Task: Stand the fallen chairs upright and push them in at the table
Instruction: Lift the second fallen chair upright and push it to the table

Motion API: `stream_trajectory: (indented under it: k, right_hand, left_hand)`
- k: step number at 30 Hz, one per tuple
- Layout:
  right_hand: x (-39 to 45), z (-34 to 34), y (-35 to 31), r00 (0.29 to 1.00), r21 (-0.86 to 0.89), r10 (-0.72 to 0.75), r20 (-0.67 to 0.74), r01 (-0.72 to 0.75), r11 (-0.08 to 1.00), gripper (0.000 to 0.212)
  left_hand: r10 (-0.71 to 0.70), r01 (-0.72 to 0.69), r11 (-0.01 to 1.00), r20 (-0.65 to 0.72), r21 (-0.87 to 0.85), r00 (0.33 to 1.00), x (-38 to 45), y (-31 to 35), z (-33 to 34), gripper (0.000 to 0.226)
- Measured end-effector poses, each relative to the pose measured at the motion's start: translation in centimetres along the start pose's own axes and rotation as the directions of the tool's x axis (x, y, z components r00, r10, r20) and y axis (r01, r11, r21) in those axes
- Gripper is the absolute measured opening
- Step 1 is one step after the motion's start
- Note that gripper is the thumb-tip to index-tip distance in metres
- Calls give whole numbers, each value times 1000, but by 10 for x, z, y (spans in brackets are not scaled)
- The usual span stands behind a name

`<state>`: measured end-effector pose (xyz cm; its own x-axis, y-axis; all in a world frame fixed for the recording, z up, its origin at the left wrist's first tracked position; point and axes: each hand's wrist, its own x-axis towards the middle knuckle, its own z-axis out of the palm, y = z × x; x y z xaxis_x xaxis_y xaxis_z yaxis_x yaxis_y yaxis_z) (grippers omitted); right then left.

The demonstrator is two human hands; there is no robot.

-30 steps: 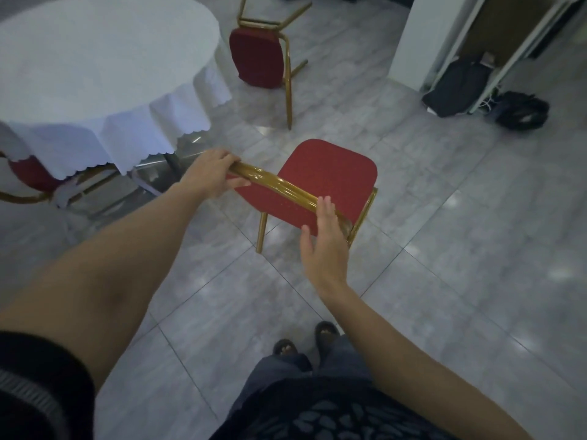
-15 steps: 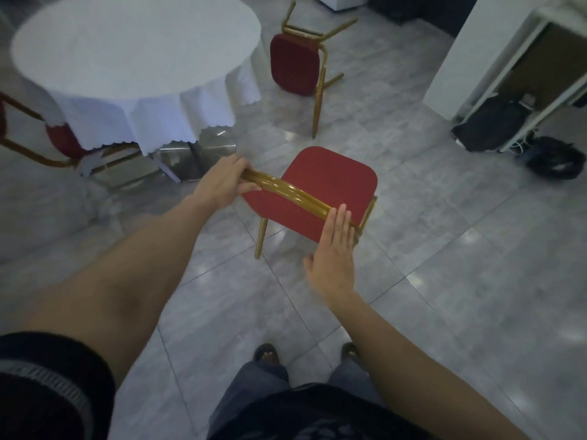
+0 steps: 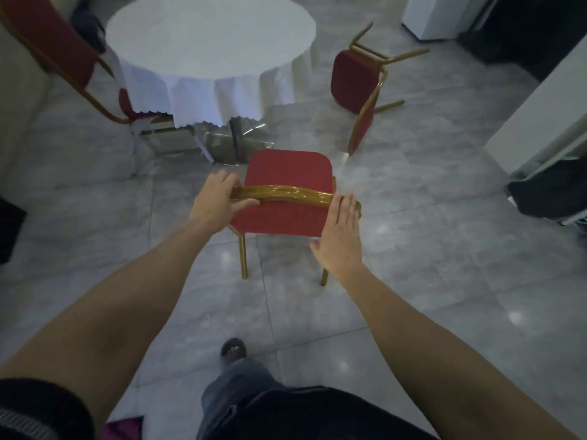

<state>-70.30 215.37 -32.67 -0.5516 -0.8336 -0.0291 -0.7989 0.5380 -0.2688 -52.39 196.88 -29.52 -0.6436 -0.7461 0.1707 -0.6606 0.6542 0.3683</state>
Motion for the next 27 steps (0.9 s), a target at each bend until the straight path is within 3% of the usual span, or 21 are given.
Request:
stream_trajectory:
  k: [5, 11, 14, 19, 27]
  right_hand:
    - [20, -16, 30, 993, -12, -101, 59, 102, 995, 118]
    - [33, -26, 48, 980, 155, -188, 63, 176, 972, 107]
    - [29, -19, 63, 970, 172, -241, 26, 233, 957, 102]
    - [50, -13, 64, 962, 178, -274, 11, 268, 947, 105]
    - [148, -15, 61, 960, 180, -281, 17, 274, 945, 104]
  left_hand:
    - [11, -11, 1000, -10, 10, 1000, -18, 14, 9, 33]
    - [-115, 118, 992, -54, 52, 992, -20, 37, 16, 36]
    - [-128, 132, 991, -111, 28, 985, -36, 37, 37, 48]
    - [-137, 144, 985, -70, 99, 988, -31, 30, 53, 67]
    - [-88, 106, 986, -140, 126, 986, 66, 14, 43, 42]
